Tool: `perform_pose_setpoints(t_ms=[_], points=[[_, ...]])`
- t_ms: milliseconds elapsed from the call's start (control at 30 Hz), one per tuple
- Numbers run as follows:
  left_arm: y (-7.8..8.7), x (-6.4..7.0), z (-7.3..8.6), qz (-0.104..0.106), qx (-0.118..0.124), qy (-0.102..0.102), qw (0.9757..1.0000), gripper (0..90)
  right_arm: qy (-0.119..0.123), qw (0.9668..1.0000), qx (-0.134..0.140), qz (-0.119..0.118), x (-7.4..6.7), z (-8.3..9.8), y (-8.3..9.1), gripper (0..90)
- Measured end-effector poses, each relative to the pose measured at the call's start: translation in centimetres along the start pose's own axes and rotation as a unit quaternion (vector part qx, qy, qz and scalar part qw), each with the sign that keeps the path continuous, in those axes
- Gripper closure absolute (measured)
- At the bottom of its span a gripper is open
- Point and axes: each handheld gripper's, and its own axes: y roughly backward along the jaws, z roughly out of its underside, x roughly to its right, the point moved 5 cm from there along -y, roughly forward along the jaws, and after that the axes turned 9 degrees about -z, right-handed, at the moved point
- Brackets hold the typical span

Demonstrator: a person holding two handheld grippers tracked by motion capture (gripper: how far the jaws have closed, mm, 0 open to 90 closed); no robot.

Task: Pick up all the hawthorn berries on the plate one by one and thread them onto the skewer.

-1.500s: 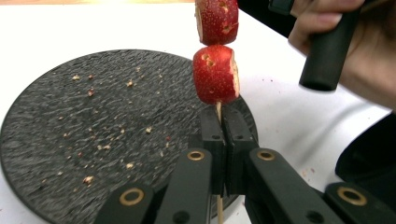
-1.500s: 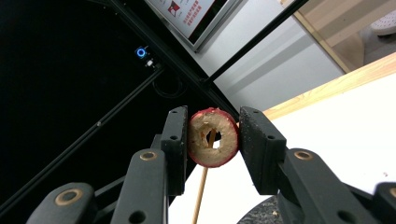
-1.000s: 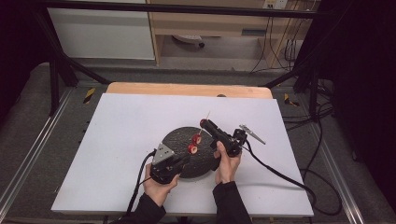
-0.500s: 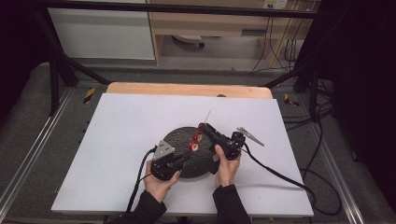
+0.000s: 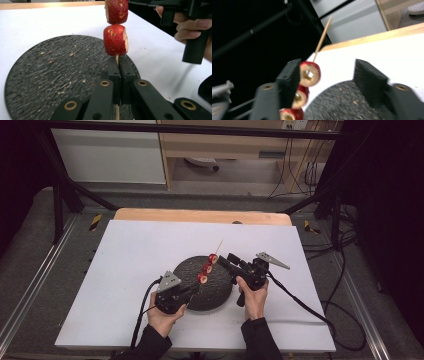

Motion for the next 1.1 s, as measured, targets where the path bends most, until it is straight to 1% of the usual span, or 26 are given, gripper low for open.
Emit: perform_pose_setpoints(t_ms=[67, 100, 167, 233, 300, 367, 400, 433, 500, 533, 667, 733, 767, 967, 1000, 1067, 1100], points=[[0.2, -0.4, 0.1, 0.001, -0.004, 0.001, 1.0000, 88.6, 0.012, 0.9992, -0.037, -0.001, 0.3, 0.3, 0.1, 25.8], [0.3, -0.5, 0.1, 0.001, -0.005, 0.000, 1.0000, 88.6, 0.029, 0.9978, -0.059, 0.005, 0.4, 0.5, 0.3, 22.1], [0.4, -0.8, 0.2, 0.000, -0.007, -0.002, 1.0000, 88.5, 0.047, 0.9950, -0.087, 0.016, 0.7, 0.8, 0.6, 17.2], [0.5, -1.1, 0.2, -0.001, -0.012, -0.009, 0.9999, 88.6, 0.063, 0.9917, -0.110, 0.021, 1.0, 1.1, 1.0, 13.2], [0.7, -1.3, 0.2, 0.001, -0.019, -0.014, 0.9997, 88.5, 0.082, 0.9883, -0.124, 0.032, 1.5, 1.3, 1.5, 9.8], [0.9, -1.7, 0.3, 0.000, -0.025, -0.023, 0.9994, 88.5, 0.095, 0.9835, -0.148, 0.042, 2.0, 1.6, 2.0, 5.8], [1.0, -1.8, 0.3, 0.001, -0.027, -0.024, 0.9993, 88.5, 0.101, 0.9799, -0.165, 0.046, 2.3, 1.9, 2.4, 4.9], [1.1, -2.0, 0.3, 0.003, -0.032, -0.025, 0.9992, 88.5, 0.105, 0.9777, -0.175, 0.049, 2.4, 2.0, 2.6, 4.1], [1.3, -2.4, 0.3, 0.000, -0.038, -0.032, 0.9987, 88.5, 0.118, 0.9712, -0.199, 0.057, 2.8, 2.4, 3.1, 2.5], [1.3, -2.6, 0.2, 0.000, -0.042, -0.032, 0.9986, 88.5, 0.122, 0.9684, -0.209, 0.060, 2.9, 2.7, 3.3, 1.5], [1.5, -3.1, -0.1, 0.000, -0.050, -0.037, 0.9981, 88.5, 0.134, 0.9604, -0.235, 0.067, 3.4, 3.5, 4.2, 0.4], [1.6, -3.3, -0.2, 0.000, -0.057, -0.037, 0.9977, 88.5, 0.144, 0.9542, -0.251, 0.075, 3.7, 4.0, 4.6, 0.4], [1.6, -3.4, -0.2, 0.000, -0.058, -0.036, 0.9976, 88.5, 0.148, 0.9517, -0.257, 0.079, 3.8, 4.3, 4.9, 0.4], [1.4, -4.0, -0.7, -0.006, -0.077, -0.048, 0.9958, 88.5, 0.154, 0.9441, -0.277, 0.091, 4.5, 5.3, 6.4, 0.4], [1.3, -4.1, -0.8, -0.006, -0.084, -0.050, 0.9952, 88.4, 0.154, 0.9436, -0.278, 0.091, 4.6, 5.4, 6.6, 0.4], [1.2, -4.3, -1.0, -0.008, -0.088, -0.050, 0.9949, 88.4, 0.149, 0.9434, -0.282, 0.090, 4.7, 5.6, 7.1, 0.4], [1.2, -4.3, -1.1, -0.008, -0.091, -0.050, 0.9945, 88.4, 0.149, 0.9439, -0.281, 0.089, 4.7, 5.7, 7.4, 0.5]])
